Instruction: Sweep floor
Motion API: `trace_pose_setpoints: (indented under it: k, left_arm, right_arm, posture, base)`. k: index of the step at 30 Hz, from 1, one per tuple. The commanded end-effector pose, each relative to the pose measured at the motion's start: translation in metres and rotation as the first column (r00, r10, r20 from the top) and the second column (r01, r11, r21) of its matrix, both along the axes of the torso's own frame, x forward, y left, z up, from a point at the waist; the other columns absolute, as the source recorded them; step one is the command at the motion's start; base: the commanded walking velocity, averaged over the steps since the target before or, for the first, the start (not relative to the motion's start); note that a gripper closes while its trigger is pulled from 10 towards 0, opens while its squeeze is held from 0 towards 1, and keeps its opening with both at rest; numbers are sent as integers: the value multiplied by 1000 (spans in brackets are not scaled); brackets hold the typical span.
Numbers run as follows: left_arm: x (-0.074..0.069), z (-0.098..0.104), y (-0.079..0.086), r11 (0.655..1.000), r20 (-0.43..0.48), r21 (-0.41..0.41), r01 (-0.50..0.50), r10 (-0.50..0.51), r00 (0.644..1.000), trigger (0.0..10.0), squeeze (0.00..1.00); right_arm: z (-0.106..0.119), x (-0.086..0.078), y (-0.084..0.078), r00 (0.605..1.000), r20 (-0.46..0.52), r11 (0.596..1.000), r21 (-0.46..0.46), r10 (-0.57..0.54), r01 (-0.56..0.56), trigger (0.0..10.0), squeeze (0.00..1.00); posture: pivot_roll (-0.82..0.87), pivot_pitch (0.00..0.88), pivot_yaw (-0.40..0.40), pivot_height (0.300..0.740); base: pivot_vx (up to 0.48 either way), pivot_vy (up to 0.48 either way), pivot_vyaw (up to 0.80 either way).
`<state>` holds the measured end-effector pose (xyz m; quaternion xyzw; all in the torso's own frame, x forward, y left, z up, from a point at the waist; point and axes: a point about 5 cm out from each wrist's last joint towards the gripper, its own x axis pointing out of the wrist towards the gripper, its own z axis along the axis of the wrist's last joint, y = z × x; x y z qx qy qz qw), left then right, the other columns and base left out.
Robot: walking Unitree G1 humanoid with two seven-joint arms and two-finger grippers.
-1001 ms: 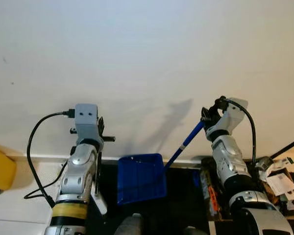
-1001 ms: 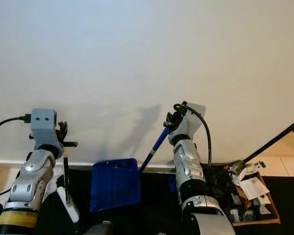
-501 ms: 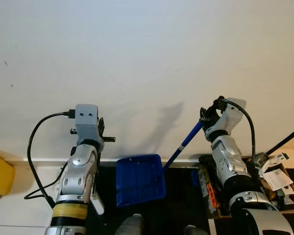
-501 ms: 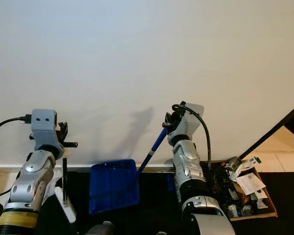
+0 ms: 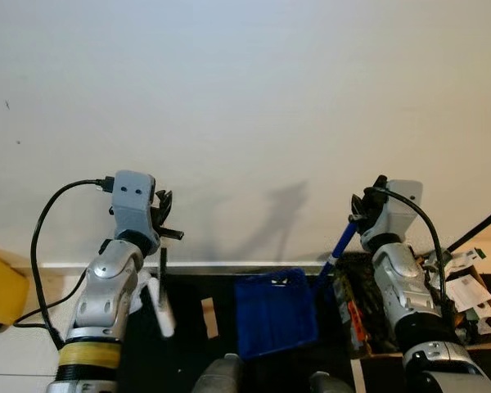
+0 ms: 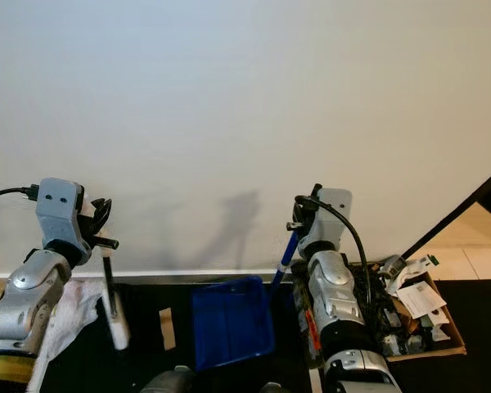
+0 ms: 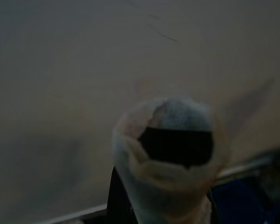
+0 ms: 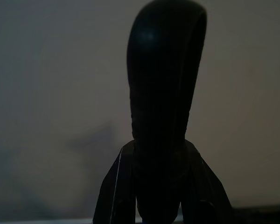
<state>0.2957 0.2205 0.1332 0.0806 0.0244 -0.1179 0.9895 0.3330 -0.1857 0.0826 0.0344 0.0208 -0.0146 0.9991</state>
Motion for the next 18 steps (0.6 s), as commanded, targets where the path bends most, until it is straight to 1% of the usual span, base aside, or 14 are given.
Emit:
trace_pose_setpoints:
  k: [1,3,4,6,7,11,12,14,17,18]
  left_arm:
    - [-4,5,9,996,11,64,69,-70,998,10000,0]
    - [-5,8,14,987,-5,95,132,-132,991,10000,0]
    - [-5,8,14,987,-5,95,132,-132,991,10000,0]
    - [-4,10,18,977,-17,102,185,-184,983,10000,0]
    - [-4,10,18,977,-17,102,185,-184,983,10000,0]
    - [0,1,24,955,-47,91,282,-278,959,10000,0]
    - [0,1,24,955,-47,91,282,-278,959,10000,0]
    - [2,-7,28,949,-87,89,303,-296,951,10000,0]
    - [4,-9,31,947,-97,98,305,-295,950,10000,0]
    - [6,-9,34,950,-95,101,296,-287,953,10000,0]
  right_arm:
    - [-7,-4,-3,999,-6,999,-3,-47,47,10000,0]
    - [-7,-2,-1,998,-8,998,-5,-57,57,10000,0]
    - [-7,-2,-1,998,-8,998,-5,-57,57,10000,0]
    - [-5,0,2,998,4,998,-22,-58,59,10000,0]
    - [-5,0,2,998,4,998,-22,-58,59,10000,0]
    - [3,7,5,998,32,992,-115,-52,55,10000,0]
    - [3,7,5,998,32,992,-115,-52,55,10000,0]
    - [9,9,5,998,56,988,-145,-37,44,10000,0]
    - [13,11,5,997,75,987,-159,-25,37,10000,0]
    - [17,13,6,996,91,984,-174,-14,29,10000,0]
  posture:
    - [184,227,55,740]
    - [186,240,65,740]
    - [186,240,65,740]
    - [191,254,72,740]
    - [191,254,72,740]
    - [177,300,80,740]
    - [177,300,80,740]
    - [169,328,79,740]
    - [163,344,75,740]
    - [154,363,71,740]
  base:
    - [0,0,0]
    - [0,0,0]
    - [0,0,0]
    - [0,0,0]
    - [0,0,0]
    - [0,0,0]
    - [0,0,0]
    - [0,0,0]
    - [0,0,0]
    - [0,0,0]
